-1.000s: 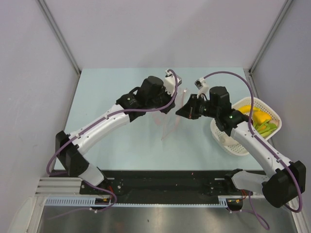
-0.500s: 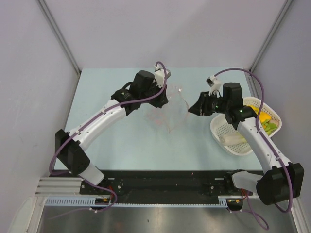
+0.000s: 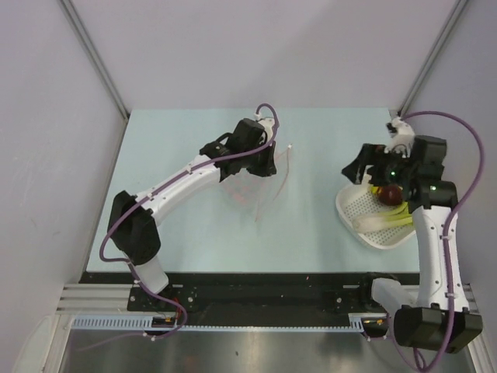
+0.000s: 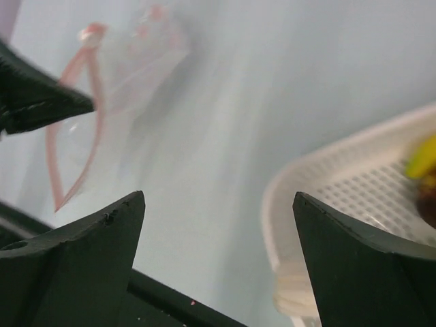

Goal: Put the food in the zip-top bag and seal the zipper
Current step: Pick up the fake food from the bin.

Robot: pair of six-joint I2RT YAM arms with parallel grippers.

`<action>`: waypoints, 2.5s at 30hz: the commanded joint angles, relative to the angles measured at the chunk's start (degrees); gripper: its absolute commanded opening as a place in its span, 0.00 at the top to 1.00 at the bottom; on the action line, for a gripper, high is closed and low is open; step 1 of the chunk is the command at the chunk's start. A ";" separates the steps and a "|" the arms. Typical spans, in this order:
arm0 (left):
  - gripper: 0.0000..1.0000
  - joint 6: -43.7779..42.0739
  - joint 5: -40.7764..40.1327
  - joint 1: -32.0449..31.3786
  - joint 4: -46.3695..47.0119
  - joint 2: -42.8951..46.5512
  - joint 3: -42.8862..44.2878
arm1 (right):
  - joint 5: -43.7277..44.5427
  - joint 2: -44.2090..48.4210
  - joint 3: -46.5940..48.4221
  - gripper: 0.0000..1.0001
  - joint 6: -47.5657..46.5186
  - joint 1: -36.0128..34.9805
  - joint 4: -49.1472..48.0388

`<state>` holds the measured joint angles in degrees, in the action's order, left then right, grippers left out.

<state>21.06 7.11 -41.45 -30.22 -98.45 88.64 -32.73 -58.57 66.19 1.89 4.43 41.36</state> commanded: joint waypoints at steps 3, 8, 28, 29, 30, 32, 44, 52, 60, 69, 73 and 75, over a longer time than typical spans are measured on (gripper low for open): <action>1.00 2.50 -1.23 0.14 0.25 -0.60 4.35 | 8.11 -2.69 7.18 0.00 -4.53 20.31 17.24; 1.00 1.09 -1.22 0.41 1.39 0.28 4.00 | 12.24 -2.61 7.72 0.03 0.02 30.72 21.65; 1.00 -2.07 -2.19 1.99 -0.11 0.19 5.67 | 47.93 -13.94 0.61 0.19 20.16 26.16 14.10; 1.00 -1.99 -2.28 2.16 0.07 0.19 5.67 | 48.37 -14.47 -0.01 0.20 20.52 26.25 13.75; 1.00 -1.81 -2.37 2.34 0.24 0.19 5.58 | 48.38 -15.52 -0.88 0.20 20.61 26.25 12.35; 1.00 -1.64 -2.28 2.69 0.42 0.28 5.49 | 48.73 -16.75 -1.68 0.20 21.57 25.99 10.85; 1.00 -1.72 -2.37 4.36 0.77 -0.16 5.58 | 48.11 -26.94 -2.47 0.30 26.58 24.32 4.34; 1.00 -2.16 -2.28 5.50 0.69 -0.59 5.93 | 49.78 -30.81 -2.39 0.29 29.04 23.35 2.67; 1.00 -2.34 -2.10 5.86 -0.19 -1.74 7.51 | 50.40 -36.17 -2.47 0.23 28.70 22.03 0.03; 1.00 -1.29 -1.84 7.08 -2.47 -2.00 8.39 | 46.27 -37.07 -1.07 0.67 29.92 20.36 0.73; 1.00 1.96 -1.40 7.88 -5.20 -2.53 9.36 | 44.07 -33.03 0.86 0.96 29.84 20.97 3.89; 1.00 2.76 -1.66 7.88 -5.29 -1.92 8.66 | 43.11 -29.16 1.31 1.00 29.23 21.15 4.16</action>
<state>20.99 5.15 -34.30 -33.91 -100.53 95.29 12.27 -95.46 64.27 31.22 25.26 43.31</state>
